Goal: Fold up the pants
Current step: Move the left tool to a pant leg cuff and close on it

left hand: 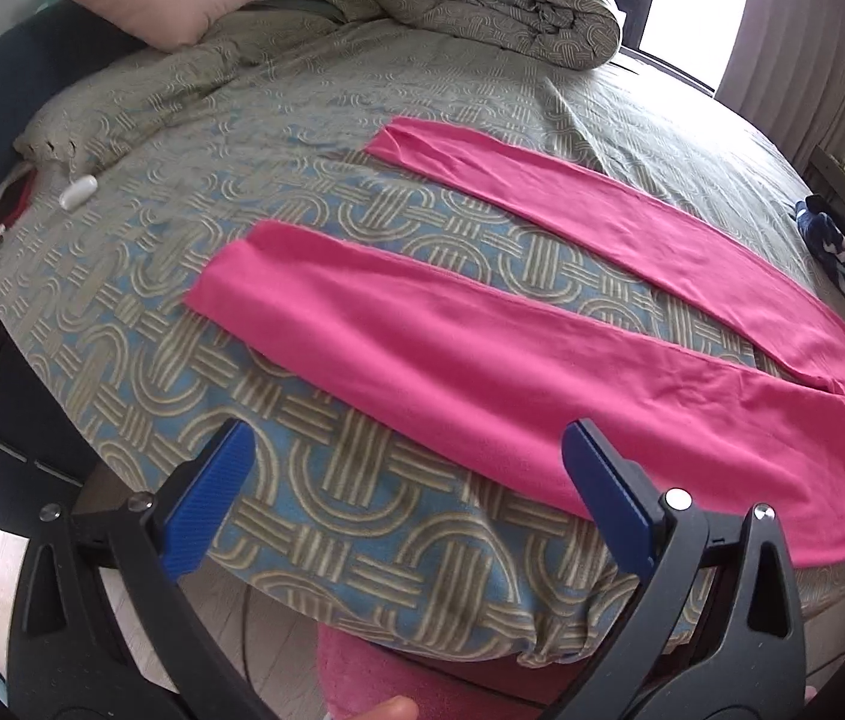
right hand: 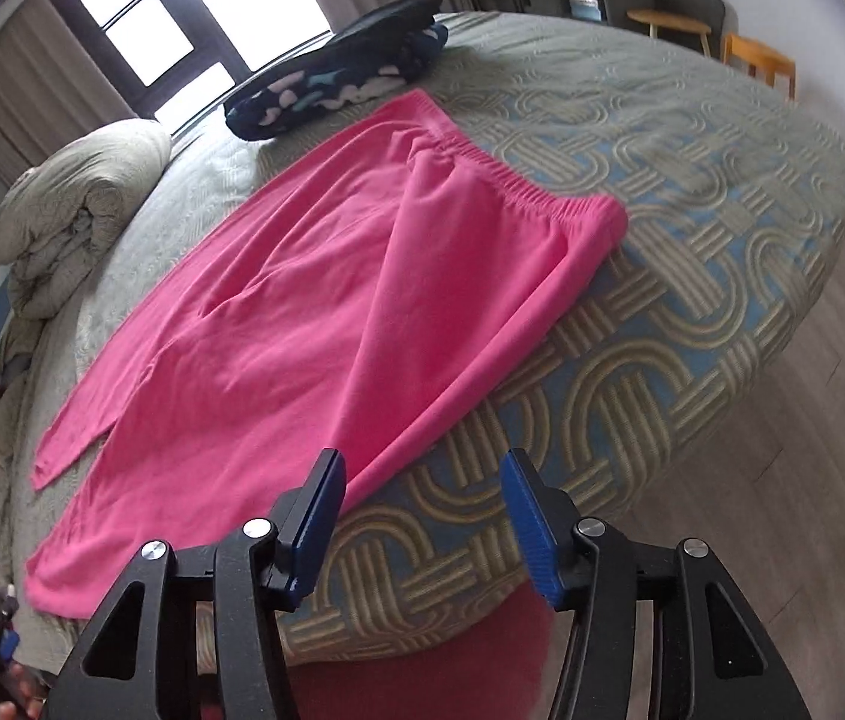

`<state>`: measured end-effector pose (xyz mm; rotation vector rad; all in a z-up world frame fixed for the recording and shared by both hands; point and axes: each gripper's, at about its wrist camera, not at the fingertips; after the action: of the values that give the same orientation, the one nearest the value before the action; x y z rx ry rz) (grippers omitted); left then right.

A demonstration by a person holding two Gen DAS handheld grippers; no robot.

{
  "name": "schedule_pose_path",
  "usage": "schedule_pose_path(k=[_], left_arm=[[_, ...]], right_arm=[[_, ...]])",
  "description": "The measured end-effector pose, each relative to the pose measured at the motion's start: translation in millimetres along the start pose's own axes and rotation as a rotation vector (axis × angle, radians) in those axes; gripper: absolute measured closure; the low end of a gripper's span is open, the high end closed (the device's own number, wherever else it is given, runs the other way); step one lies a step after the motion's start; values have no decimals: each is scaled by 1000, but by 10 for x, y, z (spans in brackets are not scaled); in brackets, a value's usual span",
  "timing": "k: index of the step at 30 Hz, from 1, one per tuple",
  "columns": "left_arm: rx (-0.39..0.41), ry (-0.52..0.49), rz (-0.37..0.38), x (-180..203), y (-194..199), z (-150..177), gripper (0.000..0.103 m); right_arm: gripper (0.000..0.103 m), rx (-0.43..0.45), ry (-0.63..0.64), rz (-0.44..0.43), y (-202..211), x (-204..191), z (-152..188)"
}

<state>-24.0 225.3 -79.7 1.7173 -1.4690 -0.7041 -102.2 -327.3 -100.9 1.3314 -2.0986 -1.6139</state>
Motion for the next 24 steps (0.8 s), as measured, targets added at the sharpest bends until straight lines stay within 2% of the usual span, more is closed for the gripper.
schedule_pose_path(k=[4, 9, 11, 13, 19, 24], left_arm=[[-84, 152, 81, -263, -195, 2, 1], [-109, 297, 137, -511, -309, 14, 1], [-109, 318, 154, -547, -351, -12, 2], [-117, 327, 175, -554, -397, -42, 8], [-147, 372, 232, -576, -599, -127, 8], [-145, 409, 248, -603, -682, -184, 8]], right_arm=[[59, -12, -20, -2, -100, -12, -29], [65, -21, -80, -1, -171, 52, -57], [65, -14, -77, 0, -176, 28, -74], [65, -14, -78, -10, -198, 3, -98], [65, -25, -84, -32, -271, -72, -142], [65, -27, -93, -32, -289, -74, -138]])
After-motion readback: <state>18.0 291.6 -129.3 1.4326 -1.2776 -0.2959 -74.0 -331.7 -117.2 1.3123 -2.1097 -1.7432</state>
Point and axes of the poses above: each gripper's, at about its wrist camera, not at the fingertips, and y roughly against the way its jaws point, x to its right, z to its underside, and after that the axes turned 2 degrees about -y, right-handed
